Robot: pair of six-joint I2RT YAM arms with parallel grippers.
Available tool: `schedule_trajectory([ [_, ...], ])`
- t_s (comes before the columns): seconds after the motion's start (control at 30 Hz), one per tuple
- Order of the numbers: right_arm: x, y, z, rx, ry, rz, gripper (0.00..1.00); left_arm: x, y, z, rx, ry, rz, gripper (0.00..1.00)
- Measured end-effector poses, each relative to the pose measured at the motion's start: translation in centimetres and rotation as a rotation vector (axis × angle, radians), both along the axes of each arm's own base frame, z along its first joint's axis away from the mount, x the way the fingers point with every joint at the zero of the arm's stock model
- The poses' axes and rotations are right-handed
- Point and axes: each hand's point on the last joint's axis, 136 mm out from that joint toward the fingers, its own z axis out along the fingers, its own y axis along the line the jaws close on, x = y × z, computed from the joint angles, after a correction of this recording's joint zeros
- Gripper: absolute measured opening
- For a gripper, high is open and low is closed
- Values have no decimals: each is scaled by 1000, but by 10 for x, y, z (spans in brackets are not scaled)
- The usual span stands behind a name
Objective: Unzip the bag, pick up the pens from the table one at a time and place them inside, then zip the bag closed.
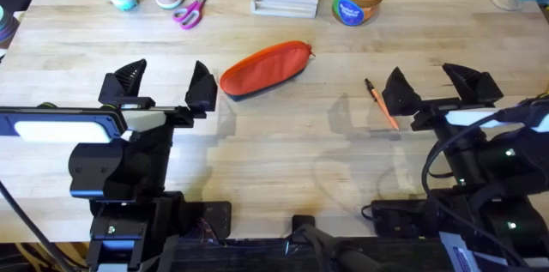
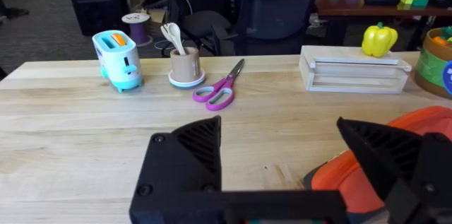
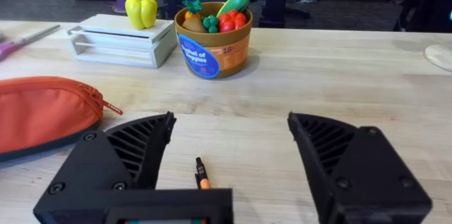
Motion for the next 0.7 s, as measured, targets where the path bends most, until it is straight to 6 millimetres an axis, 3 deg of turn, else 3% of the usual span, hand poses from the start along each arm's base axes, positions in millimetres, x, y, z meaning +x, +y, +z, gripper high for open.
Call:
schedule_trajectory([
  [0.57, 0, 0, -1, 0, 6, 3, 995, 0, 1, 5, 1, -21, 5, 992],
  [0.7, -4, 3, -2, 2, 57, 17, 995, -3, 1, -1, 1, 54, 5, 993],
])
